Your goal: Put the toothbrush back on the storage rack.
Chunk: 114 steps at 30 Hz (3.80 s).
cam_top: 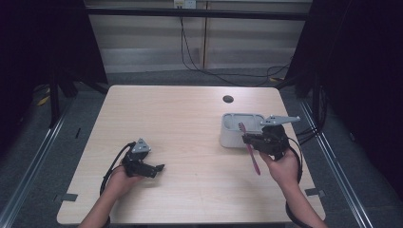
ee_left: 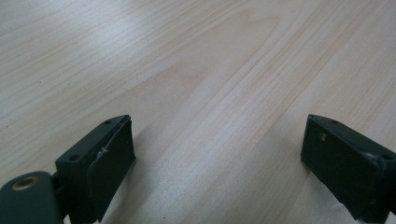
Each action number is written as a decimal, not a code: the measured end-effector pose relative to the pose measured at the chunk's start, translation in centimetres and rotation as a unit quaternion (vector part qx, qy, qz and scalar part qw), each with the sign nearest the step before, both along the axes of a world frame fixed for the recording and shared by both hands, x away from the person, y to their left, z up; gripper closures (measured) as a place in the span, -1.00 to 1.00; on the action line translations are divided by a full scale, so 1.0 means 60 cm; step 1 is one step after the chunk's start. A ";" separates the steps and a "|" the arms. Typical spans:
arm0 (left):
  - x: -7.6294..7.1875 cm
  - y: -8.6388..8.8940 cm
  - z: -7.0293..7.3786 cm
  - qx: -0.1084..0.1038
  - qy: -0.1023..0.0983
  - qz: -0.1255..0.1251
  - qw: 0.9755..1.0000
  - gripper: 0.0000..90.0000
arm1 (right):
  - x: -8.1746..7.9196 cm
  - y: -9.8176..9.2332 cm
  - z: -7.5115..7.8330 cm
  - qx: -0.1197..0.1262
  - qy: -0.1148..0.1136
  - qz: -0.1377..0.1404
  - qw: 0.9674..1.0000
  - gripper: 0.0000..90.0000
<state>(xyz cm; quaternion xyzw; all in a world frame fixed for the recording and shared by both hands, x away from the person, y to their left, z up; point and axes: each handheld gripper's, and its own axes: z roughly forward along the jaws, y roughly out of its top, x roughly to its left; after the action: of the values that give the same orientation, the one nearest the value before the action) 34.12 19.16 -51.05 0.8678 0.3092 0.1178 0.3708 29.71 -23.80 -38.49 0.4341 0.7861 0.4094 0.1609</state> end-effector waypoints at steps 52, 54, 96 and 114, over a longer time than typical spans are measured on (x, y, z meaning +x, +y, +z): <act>0.000 0.000 0.000 0.000 0.000 0.000 1.000 -0.80 | 0.015 -0.038 0.055 0.070 -0.079 -0.060 0.993 0.86; 0.000 0.000 0.000 0.000 0.000 0.000 1.000 -0.80 | 0.017 -0.040 0.056 0.072 -0.081 -0.063 0.992 0.86; 0.000 0.000 0.000 0.000 -0.001 0.000 1.000 -0.80 | 0.047 -0.043 0.111 0.088 -0.120 -0.085 0.985 0.86; 0.000 0.000 0.000 0.000 0.000 0.000 1.000 -0.80 | 0.060 -0.049 0.121 0.098 -0.138 -0.103 0.980 0.86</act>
<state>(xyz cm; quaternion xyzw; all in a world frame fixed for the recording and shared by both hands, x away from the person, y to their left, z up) 34.12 19.16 -51.04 0.8680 0.3088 0.1182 0.3706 33.30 -26.76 -31.23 0.4660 0.6631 0.5219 0.2660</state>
